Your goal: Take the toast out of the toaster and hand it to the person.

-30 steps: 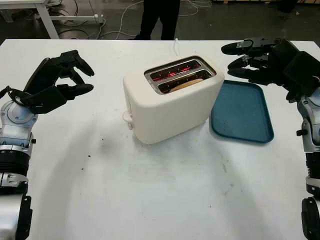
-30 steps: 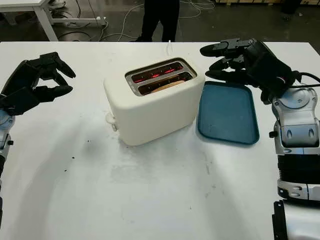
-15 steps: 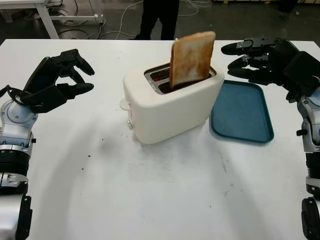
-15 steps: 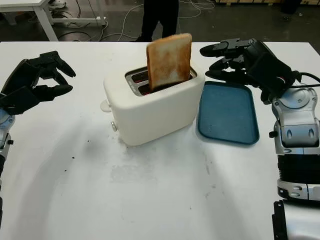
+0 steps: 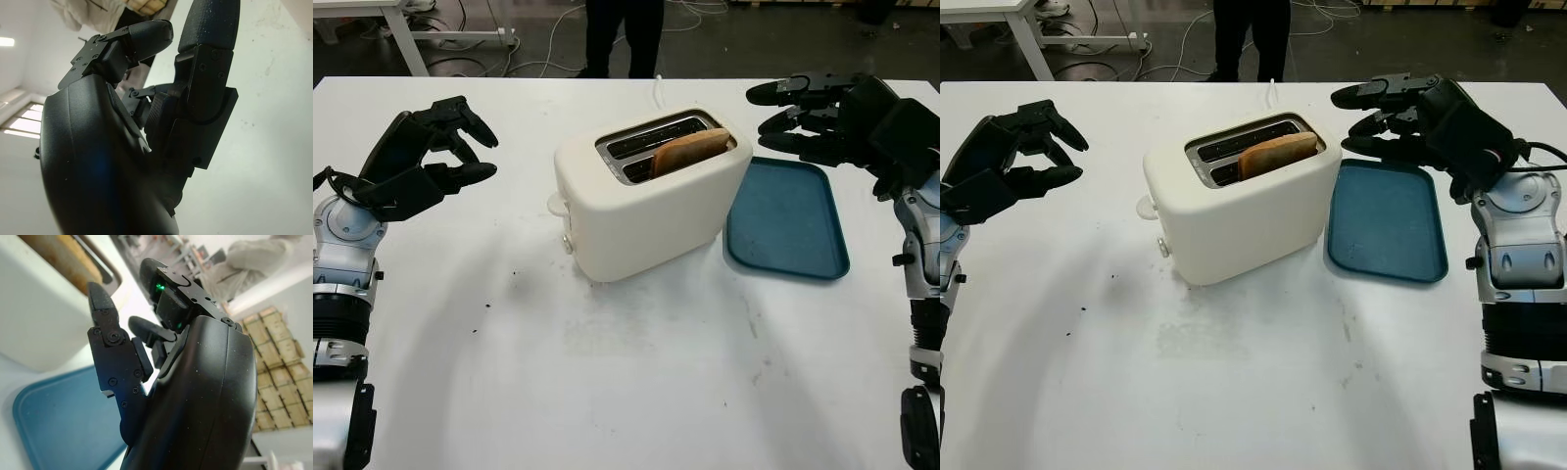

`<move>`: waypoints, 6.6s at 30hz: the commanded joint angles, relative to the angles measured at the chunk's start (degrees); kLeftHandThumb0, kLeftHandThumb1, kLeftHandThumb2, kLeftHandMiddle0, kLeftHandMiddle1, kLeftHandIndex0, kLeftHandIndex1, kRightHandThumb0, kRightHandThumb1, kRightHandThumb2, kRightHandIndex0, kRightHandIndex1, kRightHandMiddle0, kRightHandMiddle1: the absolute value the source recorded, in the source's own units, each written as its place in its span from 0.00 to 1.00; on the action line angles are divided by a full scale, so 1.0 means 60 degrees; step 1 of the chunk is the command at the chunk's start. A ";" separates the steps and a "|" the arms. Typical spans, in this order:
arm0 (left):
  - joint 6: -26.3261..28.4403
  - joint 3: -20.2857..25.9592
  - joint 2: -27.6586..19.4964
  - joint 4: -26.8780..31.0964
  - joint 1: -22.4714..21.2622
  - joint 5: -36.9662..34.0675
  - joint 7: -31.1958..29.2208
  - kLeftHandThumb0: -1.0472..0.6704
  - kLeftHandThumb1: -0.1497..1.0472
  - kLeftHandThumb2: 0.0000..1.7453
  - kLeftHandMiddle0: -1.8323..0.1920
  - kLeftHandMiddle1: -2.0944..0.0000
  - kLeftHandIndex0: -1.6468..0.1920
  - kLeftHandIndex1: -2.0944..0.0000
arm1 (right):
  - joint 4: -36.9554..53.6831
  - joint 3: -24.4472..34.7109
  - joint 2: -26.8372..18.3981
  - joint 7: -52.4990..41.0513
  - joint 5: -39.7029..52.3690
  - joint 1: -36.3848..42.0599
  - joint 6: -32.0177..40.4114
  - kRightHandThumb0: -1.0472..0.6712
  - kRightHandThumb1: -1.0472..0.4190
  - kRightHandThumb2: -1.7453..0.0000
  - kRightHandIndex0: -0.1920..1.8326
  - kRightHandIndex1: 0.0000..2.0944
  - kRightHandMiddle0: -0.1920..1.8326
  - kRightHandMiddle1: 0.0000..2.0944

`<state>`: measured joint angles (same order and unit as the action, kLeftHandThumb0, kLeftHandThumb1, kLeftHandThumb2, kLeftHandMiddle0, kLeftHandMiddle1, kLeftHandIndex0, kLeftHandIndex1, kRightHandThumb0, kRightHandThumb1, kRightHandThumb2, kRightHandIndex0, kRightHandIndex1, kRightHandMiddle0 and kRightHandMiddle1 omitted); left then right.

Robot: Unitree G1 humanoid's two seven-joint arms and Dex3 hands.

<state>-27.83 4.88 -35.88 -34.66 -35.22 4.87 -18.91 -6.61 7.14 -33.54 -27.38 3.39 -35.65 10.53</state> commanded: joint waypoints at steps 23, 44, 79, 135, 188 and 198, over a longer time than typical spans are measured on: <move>0.0048 0.0070 -0.0016 0.0131 0.0074 -0.0017 0.0102 0.00 0.89 0.14 0.60 0.35 0.65 0.34 | -0.1564 -0.2465 -0.0008 -0.0080 -0.2622 -0.3989 -0.3435 0.52 0.45 1.00 0.47 0.38 0.56 0.12; -0.0092 0.0094 -0.0008 -0.0018 0.0029 -0.0061 0.0088 0.00 0.89 0.14 0.60 0.35 0.66 0.34 | -0.2700 -0.3514 -0.0031 -0.1058 -0.3851 -0.3772 -0.4564 0.29 0.26 0.98 0.45 0.26 0.52 0.05; -0.0050 0.0190 0.0015 0.0049 0.0128 -0.0103 0.0109 0.00 0.89 0.13 0.60 0.36 0.65 0.36 | -0.3444 -0.3839 0.0191 -0.1249 -0.4106 -0.3513 -0.4843 0.34 0.26 1.00 0.49 0.38 0.60 0.05; -0.0033 0.0229 0.0077 -0.0013 0.0098 -0.0130 0.0097 0.00 0.89 0.13 0.59 0.36 0.64 0.36 | -0.8429 -0.1798 0.0514 0.2327 -0.3104 -0.6270 -0.6650 0.46 0.09 0.91 0.65 0.83 0.55 0.83; -0.0237 0.0171 0.0036 -0.0211 0.0061 -0.0044 0.0047 0.00 0.89 0.14 0.60 0.36 0.66 0.35 | -1.1003 0.0373 0.1455 0.5583 -0.1209 -0.4845 -0.3327 0.48 0.09 0.87 0.49 0.83 0.29 0.83; -0.0137 0.0187 0.0027 -0.0103 0.0121 -0.0045 0.0061 0.00 0.89 0.14 0.60 0.35 0.66 0.35 | -1.0979 0.0589 0.1619 0.5373 -0.1054 -0.4872 -0.3350 0.49 0.09 0.86 0.53 0.83 0.35 0.83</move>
<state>-28.40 5.87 -35.40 -35.45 -34.77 4.65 -18.75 -72.77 10.38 -24.05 4.89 -3.65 -65.18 -9.88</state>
